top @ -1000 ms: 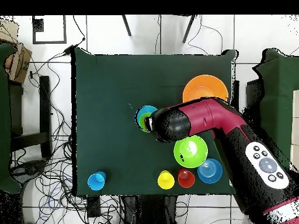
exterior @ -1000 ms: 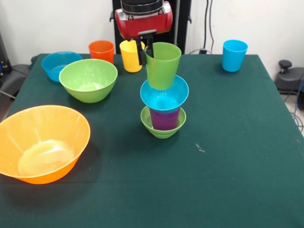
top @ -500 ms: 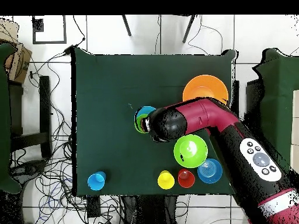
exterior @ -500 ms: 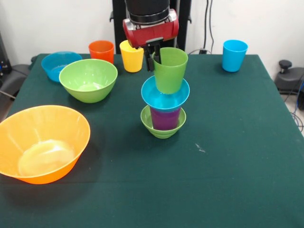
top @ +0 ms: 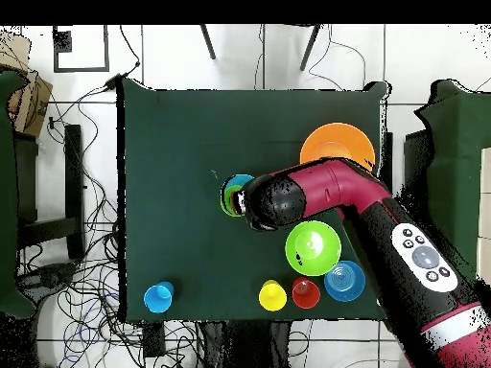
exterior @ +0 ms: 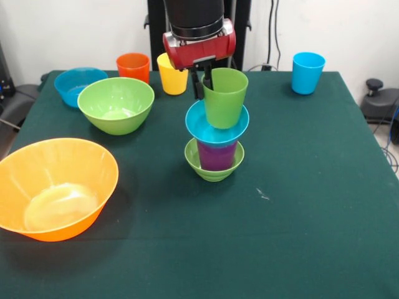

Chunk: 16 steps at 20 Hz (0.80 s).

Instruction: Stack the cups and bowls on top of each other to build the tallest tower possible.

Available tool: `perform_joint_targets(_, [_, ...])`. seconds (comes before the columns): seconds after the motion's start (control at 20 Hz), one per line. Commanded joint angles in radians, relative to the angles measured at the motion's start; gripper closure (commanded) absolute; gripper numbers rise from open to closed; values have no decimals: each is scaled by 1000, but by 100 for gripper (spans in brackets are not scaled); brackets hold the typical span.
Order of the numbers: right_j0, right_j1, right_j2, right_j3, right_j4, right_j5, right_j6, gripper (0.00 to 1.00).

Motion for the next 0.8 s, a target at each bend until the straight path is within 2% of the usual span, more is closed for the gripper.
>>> perform_joint_targets(0.05, [32,42,8,-83,-79,-7,-259,100])
perform_joint_targets(0.35, [37,52,3,-81,-90,-19,-249,100])
perform_joint_targets(0.8, [28,24,-4,-54,-102,-17,-244,100])
